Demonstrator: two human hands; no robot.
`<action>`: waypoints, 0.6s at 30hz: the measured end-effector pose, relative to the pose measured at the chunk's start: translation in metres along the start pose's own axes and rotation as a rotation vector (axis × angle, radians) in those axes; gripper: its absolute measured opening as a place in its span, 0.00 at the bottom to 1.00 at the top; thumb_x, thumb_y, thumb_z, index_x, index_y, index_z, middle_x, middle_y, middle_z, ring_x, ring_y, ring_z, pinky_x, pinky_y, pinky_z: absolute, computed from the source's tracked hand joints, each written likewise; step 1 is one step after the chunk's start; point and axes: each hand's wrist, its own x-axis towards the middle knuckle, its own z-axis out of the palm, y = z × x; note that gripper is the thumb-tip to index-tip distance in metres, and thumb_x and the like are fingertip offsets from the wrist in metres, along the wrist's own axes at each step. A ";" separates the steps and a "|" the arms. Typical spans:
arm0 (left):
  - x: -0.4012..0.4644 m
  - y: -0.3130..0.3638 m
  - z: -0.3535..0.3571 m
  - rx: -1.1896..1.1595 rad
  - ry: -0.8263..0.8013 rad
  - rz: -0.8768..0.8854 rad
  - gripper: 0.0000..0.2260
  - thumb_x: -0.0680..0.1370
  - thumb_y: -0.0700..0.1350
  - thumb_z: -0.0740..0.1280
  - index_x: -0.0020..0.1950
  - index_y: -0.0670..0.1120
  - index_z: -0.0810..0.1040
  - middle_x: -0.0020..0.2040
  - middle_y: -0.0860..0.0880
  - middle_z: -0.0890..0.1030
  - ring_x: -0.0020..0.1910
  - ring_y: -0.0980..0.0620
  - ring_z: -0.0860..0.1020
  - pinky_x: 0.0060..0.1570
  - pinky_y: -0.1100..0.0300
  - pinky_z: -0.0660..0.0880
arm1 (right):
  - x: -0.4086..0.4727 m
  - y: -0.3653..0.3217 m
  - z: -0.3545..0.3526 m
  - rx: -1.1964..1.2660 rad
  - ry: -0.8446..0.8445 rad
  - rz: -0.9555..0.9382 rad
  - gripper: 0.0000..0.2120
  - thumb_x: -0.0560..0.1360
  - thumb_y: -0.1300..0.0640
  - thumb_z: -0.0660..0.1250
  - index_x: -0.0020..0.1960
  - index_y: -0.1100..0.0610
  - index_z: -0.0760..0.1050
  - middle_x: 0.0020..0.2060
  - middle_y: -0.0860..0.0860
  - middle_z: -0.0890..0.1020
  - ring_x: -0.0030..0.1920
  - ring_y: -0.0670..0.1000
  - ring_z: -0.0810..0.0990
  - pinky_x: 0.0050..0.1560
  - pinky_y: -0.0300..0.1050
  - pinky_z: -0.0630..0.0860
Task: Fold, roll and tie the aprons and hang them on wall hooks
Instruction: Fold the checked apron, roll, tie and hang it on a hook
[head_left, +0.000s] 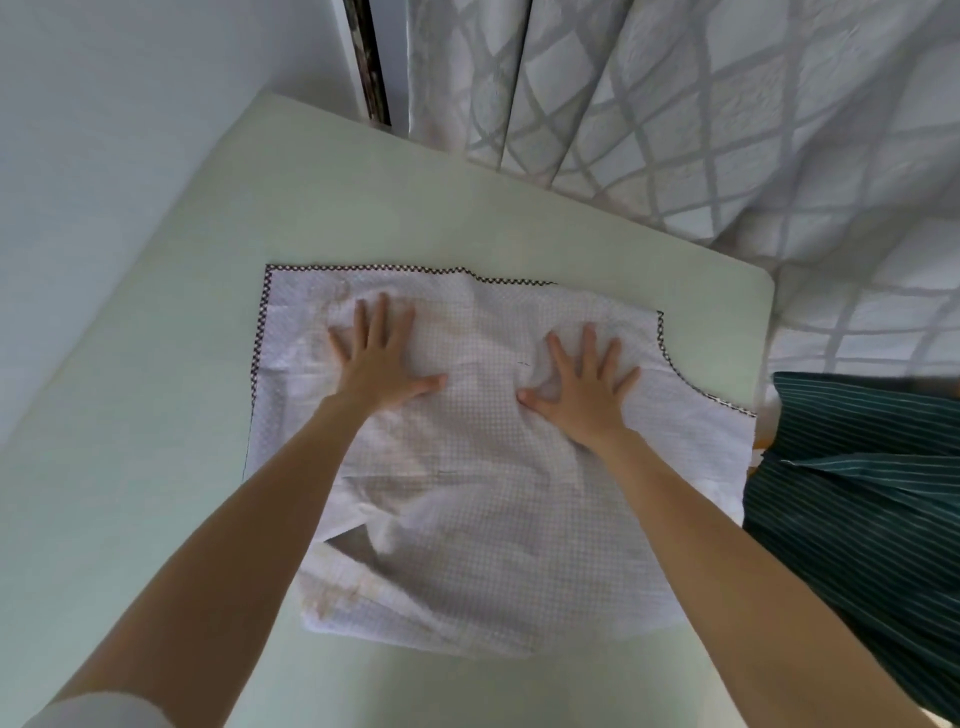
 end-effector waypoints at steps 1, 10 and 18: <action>0.003 -0.009 -0.002 0.003 0.004 0.012 0.48 0.67 0.74 0.58 0.75 0.56 0.36 0.74 0.49 0.29 0.72 0.45 0.28 0.67 0.35 0.32 | 0.007 -0.008 0.001 0.001 0.011 -0.006 0.46 0.67 0.25 0.56 0.75 0.40 0.37 0.73 0.53 0.30 0.71 0.63 0.27 0.64 0.71 0.29; 0.028 -0.067 -0.023 0.099 0.084 0.051 0.39 0.71 0.73 0.49 0.76 0.58 0.39 0.75 0.50 0.33 0.73 0.47 0.31 0.68 0.38 0.33 | 0.042 -0.042 0.001 0.071 0.120 -0.002 0.47 0.66 0.25 0.58 0.76 0.42 0.43 0.75 0.53 0.34 0.72 0.61 0.29 0.62 0.71 0.28; -0.046 -0.030 -0.015 -0.448 0.462 0.251 0.19 0.77 0.55 0.60 0.62 0.45 0.75 0.59 0.46 0.77 0.59 0.48 0.74 0.58 0.56 0.71 | -0.038 -0.056 0.006 0.391 0.562 -0.393 0.15 0.73 0.48 0.65 0.56 0.55 0.76 0.54 0.50 0.78 0.59 0.53 0.70 0.61 0.52 0.66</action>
